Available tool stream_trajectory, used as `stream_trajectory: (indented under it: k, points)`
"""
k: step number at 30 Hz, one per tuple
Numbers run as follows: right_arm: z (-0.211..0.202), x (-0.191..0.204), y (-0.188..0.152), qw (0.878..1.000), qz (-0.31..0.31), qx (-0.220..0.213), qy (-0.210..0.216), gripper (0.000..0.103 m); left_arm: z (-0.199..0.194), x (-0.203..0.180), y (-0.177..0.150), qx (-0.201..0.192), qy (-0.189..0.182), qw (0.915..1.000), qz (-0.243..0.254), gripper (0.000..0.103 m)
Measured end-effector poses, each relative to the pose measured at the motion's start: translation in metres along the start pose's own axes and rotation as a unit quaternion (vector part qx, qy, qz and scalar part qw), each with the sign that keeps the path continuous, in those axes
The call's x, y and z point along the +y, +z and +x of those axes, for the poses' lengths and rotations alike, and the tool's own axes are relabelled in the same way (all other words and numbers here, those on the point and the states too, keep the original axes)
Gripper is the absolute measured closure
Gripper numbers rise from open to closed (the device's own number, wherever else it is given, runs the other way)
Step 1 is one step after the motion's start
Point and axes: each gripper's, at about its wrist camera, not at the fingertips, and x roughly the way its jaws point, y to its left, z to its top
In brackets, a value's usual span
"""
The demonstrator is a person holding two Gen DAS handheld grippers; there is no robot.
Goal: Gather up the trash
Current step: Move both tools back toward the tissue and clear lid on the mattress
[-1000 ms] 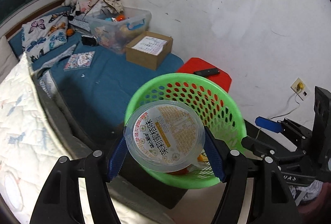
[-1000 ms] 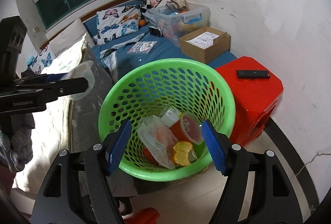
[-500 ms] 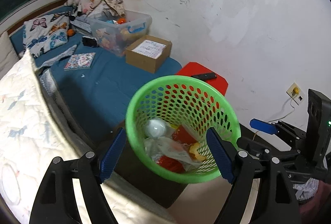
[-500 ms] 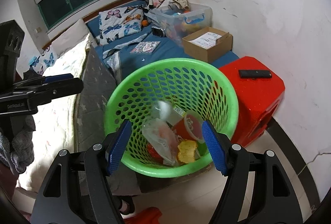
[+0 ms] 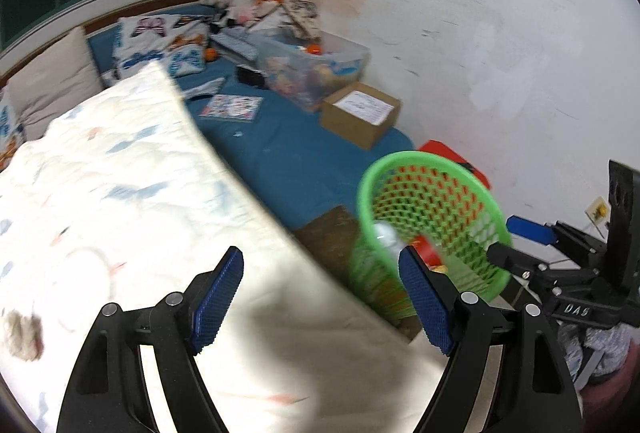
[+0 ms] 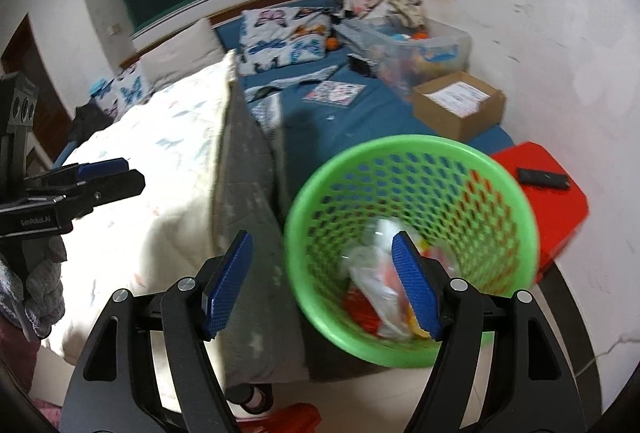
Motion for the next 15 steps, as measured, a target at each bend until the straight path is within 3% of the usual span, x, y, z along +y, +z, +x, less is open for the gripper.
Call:
stream_trajectory:
  k: [9, 15]
  points:
    - [0.033, 0.068, 0.017, 0.997, -0.053, 0.016, 0.053, 0.03, -0.045, 0.089, -0.032, -0.017, 0.09, 0.994, -0.06, 0.026]
    - [0.054, 0.114, 0.021, 0.992, -0.086, 0.03, 0.083, 0.028, -0.074, 0.148, -0.053, -0.027, 0.171, 0.9807, -0.09, 0.022]
